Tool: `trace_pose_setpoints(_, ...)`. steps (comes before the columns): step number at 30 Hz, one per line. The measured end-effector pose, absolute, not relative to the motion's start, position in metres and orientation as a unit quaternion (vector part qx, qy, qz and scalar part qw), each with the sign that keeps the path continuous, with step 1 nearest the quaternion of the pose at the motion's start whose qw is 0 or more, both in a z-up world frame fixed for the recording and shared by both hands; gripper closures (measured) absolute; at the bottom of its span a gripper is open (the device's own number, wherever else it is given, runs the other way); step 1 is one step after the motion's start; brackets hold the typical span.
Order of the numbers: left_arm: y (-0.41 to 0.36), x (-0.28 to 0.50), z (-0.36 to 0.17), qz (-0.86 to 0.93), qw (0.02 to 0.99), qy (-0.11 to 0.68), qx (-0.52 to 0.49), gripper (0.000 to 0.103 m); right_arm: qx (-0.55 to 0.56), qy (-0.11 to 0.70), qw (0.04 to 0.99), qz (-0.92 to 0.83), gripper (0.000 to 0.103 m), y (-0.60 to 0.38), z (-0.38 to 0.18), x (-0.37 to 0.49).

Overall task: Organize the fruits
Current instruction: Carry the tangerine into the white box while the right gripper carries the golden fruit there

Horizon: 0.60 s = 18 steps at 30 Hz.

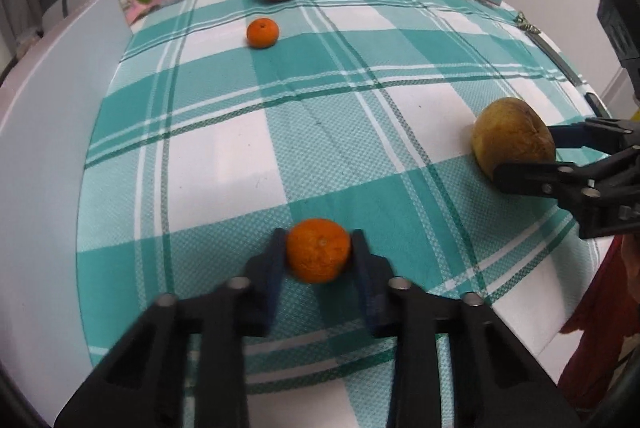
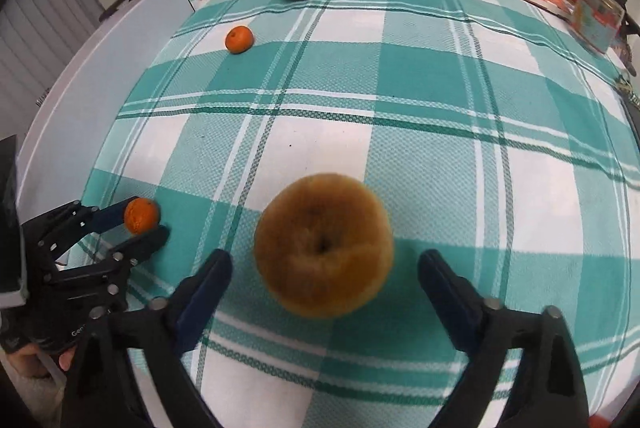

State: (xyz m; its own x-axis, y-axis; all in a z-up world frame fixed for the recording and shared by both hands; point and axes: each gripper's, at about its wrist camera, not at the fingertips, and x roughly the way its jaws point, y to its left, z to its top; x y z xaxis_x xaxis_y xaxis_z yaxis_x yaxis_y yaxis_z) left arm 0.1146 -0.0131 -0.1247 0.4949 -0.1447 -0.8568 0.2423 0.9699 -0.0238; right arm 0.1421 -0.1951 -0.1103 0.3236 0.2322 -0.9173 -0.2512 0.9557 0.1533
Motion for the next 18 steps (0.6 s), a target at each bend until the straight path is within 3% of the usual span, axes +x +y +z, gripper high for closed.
trace_pose_setpoints(1, -0.010, 0.115, -0.124, -0.111, 0.862, 0.492, 0.041, 0.074, -0.014, 0.567, 0.810, 0.149, 0.037, -0.194, -0.113, 0.145)
trace_pose_setpoints(2, -0.006, 0.116, -0.123, -0.107, 0.862, 0.494, 0.034, 0.075, -0.016, 0.574, 0.804, 0.154, 0.038, -0.193, -0.116, 0.147)
trace_pose_setpoints(5, 0.012, 0.108, -0.106, -0.104, 0.867, 0.487, 0.001, 0.075, -0.008, 0.573, 0.806, 0.147, 0.039, -0.194, -0.112, 0.147)
trace_pose_setpoints(10, 0.066, 0.089, -0.033, -0.118, 0.880, 0.452, -0.091, 0.075, 0.057, 0.554, 0.804, 0.208, 0.039, -0.174, -0.066, 0.146)
trace_pose_setpoints(14, 0.144, 0.086, 0.028, -0.080, 0.896, 0.412, -0.147, 0.075, 0.061, 0.526, 0.799, 0.285, 0.039, -0.108, -0.013, 0.156)
trace_pose_setpoints(18, 0.229, 0.099, 0.045, 0.004, 0.898, 0.408, -0.166, 0.075, 0.021, 0.501, 0.783, 0.367, 0.039, -0.012, 0.029, 0.165)
